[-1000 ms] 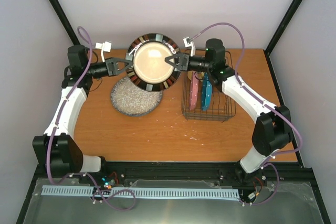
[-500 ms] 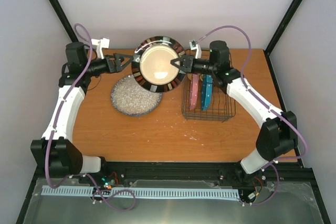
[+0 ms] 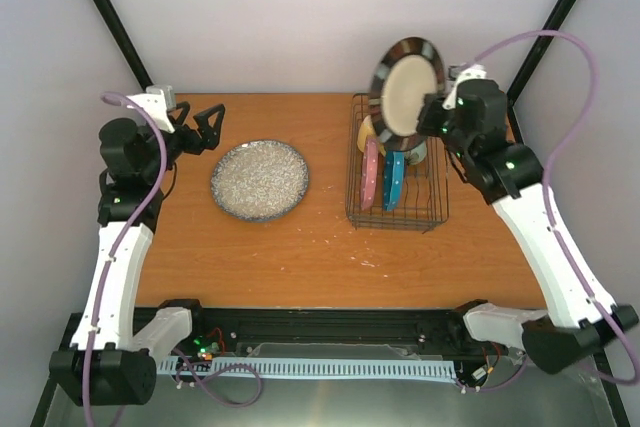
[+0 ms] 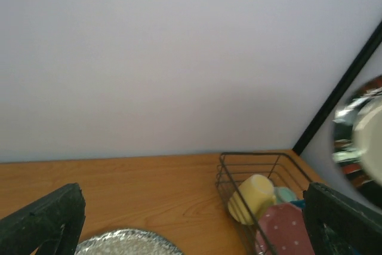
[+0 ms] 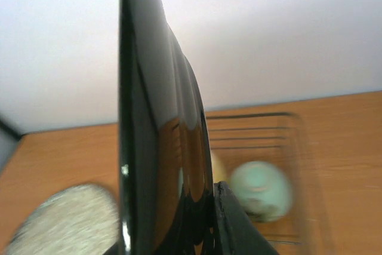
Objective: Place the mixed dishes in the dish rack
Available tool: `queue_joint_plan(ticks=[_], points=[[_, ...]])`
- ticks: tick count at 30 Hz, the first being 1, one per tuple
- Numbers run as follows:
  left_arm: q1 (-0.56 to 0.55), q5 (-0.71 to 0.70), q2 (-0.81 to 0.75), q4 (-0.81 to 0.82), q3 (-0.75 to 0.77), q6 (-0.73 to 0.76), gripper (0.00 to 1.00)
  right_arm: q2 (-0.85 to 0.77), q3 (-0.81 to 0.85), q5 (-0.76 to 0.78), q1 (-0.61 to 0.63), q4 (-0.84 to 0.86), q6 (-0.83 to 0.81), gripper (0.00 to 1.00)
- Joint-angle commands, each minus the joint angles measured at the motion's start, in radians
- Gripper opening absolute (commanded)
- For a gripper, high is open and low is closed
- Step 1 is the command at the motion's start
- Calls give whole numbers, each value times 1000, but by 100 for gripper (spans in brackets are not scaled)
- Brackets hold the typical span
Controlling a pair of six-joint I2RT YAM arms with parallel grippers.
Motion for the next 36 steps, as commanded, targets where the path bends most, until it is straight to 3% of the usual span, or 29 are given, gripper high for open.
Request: queue_joint_plan(ticks=[1, 6, 14, 30, 36], points=[[5, -70, 44, 19, -12, 54, 100, -109, 28, 439, -4, -63, -51, 3], [5, -77, 82, -15, 17, 97, 100, -137, -23, 573, -3, -183, -38, 3], [5, -68, 95, -16, 3, 103, 99, -96, -139, 622, 29, -219, -68, 3], [4, -29, 126, -28, 15, 101, 97, -51, -256, 459, 49, -128, -8, 3], [5, -19, 132, -29, 19, 98, 96, -21, -247, 469, 55, -129, -19, 3]])
